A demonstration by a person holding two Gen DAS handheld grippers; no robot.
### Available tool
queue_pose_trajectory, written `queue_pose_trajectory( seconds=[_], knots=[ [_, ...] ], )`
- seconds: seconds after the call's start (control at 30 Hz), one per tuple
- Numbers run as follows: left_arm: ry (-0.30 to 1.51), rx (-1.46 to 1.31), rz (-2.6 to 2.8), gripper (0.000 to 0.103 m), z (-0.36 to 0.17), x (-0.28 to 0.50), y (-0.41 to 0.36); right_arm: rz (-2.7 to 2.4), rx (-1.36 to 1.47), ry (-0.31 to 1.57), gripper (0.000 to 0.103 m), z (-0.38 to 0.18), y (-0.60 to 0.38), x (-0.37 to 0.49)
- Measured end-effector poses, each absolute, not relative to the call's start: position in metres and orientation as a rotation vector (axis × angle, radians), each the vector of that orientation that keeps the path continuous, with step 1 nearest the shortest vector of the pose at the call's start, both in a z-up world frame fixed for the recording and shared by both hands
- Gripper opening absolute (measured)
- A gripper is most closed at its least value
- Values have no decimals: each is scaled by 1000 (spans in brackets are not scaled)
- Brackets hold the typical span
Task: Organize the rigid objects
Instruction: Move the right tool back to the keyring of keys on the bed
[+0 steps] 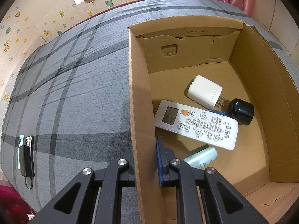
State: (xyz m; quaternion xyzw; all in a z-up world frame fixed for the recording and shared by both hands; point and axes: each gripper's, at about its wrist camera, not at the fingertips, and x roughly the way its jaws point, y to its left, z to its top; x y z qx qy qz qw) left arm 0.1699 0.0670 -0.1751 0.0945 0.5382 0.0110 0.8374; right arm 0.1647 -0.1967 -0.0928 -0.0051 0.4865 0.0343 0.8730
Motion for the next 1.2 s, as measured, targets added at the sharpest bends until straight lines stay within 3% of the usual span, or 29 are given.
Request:
queue_pose_trajectory(
  seconds=[0.83,1.2],
  knots=[
    [1138,201,27,15,-175,170,67,40,14,1135,103,-198,-224,144],
    [1139,203,28,15,-175,170,66,31,22,1169,103,-219,-223,152]
  ],
)
